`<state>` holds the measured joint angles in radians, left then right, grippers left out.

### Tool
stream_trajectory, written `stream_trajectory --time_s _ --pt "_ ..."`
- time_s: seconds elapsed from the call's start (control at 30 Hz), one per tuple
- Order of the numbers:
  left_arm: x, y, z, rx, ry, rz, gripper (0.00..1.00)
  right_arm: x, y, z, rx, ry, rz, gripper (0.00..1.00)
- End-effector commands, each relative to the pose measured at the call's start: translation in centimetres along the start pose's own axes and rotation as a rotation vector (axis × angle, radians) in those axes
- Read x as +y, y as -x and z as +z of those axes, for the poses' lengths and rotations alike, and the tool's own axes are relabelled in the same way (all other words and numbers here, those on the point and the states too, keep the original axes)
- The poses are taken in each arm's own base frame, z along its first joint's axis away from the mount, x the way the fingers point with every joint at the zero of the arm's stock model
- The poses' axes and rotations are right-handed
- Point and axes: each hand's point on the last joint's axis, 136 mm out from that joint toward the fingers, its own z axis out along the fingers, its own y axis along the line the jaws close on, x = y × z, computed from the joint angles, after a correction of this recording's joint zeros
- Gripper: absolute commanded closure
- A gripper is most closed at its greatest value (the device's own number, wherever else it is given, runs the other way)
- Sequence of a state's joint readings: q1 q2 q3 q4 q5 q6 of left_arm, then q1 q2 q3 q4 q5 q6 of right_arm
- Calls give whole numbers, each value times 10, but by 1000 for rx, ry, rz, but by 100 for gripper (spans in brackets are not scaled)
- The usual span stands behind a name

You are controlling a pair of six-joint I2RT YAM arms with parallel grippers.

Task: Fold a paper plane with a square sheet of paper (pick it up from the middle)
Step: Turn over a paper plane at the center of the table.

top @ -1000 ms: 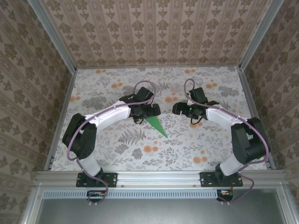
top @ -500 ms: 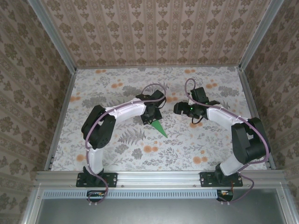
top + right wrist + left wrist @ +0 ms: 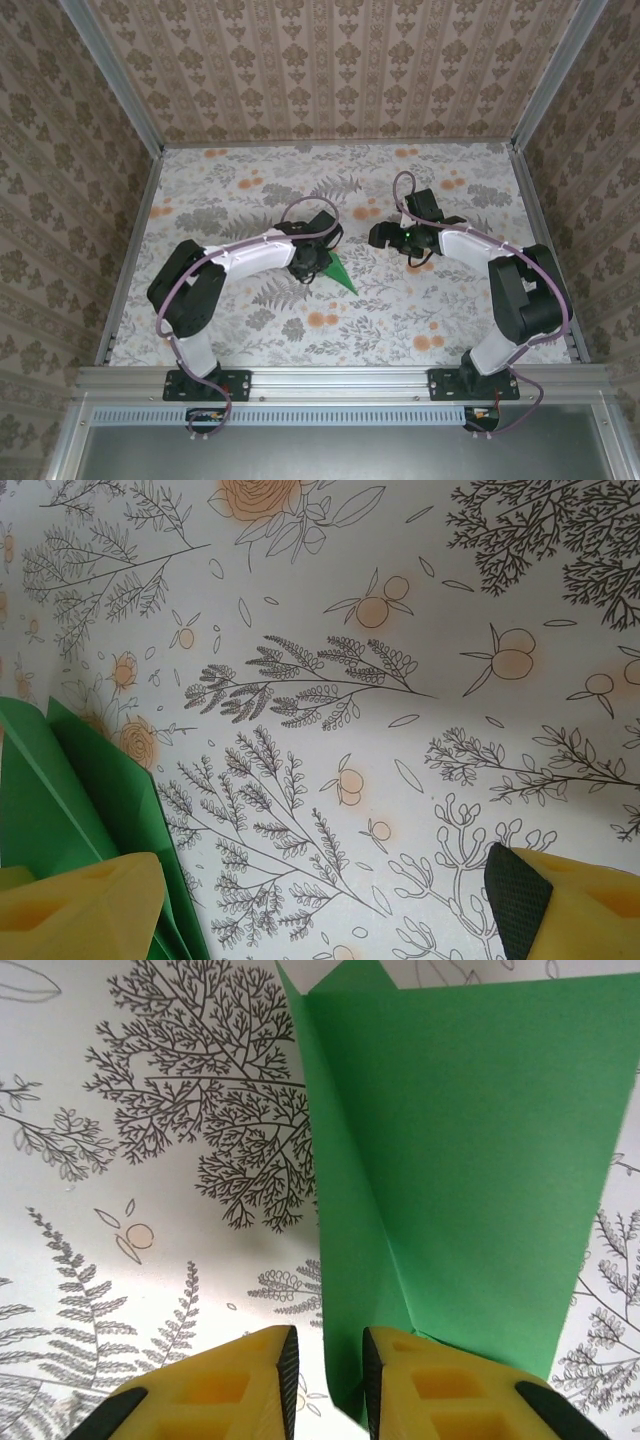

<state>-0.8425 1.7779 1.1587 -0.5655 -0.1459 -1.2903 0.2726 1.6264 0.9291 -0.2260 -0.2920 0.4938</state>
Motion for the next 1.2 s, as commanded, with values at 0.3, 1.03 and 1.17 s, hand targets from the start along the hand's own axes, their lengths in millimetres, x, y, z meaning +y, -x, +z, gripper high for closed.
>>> stream_trajectory --time_s 0.3,1.03,1.17 --pt "-19 16 11 -22 -132 -55 97 1 1 1 22 5 1 14" --pt "-71 41 -7 74 -853 116 100 54 -27 -28 30 132 -118 30" --pt "-50 38 8 77 -785 92 100 67 -44 -10 86 99 -180 36"
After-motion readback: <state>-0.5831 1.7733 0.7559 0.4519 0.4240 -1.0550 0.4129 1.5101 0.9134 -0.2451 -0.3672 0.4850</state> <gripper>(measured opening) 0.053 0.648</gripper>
